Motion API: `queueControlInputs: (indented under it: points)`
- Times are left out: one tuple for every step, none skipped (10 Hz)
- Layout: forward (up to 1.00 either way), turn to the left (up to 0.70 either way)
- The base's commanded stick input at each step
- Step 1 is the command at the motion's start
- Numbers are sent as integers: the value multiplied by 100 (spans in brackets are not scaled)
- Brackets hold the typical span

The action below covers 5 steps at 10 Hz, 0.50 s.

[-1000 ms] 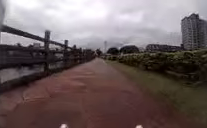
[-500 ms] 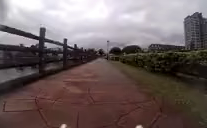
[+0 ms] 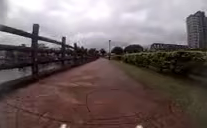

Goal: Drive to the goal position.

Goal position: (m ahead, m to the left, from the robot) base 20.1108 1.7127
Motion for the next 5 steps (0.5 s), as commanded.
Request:
queueControlInputs:
  points:
    - [85,1]
    - [85,1]
    - [85,1]
    - [85,1]
    - [85,1]
